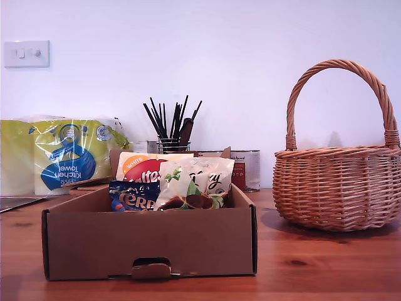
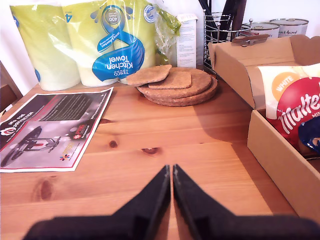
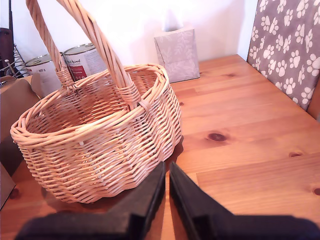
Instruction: Move the bags of Easter eggs from the cardboard box on the left into the woven basket on the right side.
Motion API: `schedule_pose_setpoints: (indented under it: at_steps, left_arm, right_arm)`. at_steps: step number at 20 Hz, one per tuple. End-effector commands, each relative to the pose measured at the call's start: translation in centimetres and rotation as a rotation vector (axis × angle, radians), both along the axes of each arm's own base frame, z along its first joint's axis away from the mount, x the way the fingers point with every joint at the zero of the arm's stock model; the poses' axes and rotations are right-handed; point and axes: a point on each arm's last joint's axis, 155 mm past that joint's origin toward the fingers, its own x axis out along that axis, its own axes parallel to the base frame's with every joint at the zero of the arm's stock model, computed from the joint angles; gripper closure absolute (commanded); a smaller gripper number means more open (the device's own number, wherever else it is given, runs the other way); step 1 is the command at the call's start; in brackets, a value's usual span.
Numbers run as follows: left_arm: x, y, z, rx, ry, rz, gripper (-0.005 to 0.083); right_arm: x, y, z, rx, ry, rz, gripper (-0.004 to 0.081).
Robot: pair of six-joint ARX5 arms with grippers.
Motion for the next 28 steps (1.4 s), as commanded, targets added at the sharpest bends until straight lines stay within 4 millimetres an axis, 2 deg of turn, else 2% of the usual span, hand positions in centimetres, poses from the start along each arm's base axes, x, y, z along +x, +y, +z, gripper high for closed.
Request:
schedule_pose_setpoints:
  at_steps: [1, 10, 14, 17, 20, 23, 28]
  left_arm:
    - [-0.1, -0.1, -1.0, -0.005, 0.024, -0.006, 0.0792]
    - [0.0, -0.3, -0.7, -0.011, 0.011, -0.016, 0.0793]
    - [-0.1, -1.3, 2.6, -0.086, -0.082, -0.064, 0.0793]
    - [-0.8, -3.1, 5.2, -0.124, -0.121, -0.156, 0.0793]
    - [-1.6, -4.7, 6.8, -0.132, -0.112, -0.245, 0.0793]
    - [-2.3, -6.6, 7.1, -0.142, -0.032, -0.343, 0.0793]
    - [-2.5, -9.0, 7.0, 0.007, 0.131, -0.497, 0.0793]
  right_arm:
    - [0.0, 0.1, -0.3, 0.000, 0.000, 0.003, 0.0782]
    - [0.1, 0.1, 0.0, 0.001, -0.012, 0.004, 0.0782]
    - [0.1, 0.5, 2.4, 0.004, -0.082, 0.028, 0.0782]
    - [-0.2, 0.8, 4.6, 0.006, -0.114, 0.043, 0.0782]
    - [-0.9, 0.8, 6.0, 0.005, -0.092, 0.043, 0.0782]
    - [-1.6, 1.9, 6.9, 0.014, -0.038, 0.099, 0.0782]
    - [-2.8, 5.2, 7.9, -0.015, 0.101, 0.287, 0.0783]
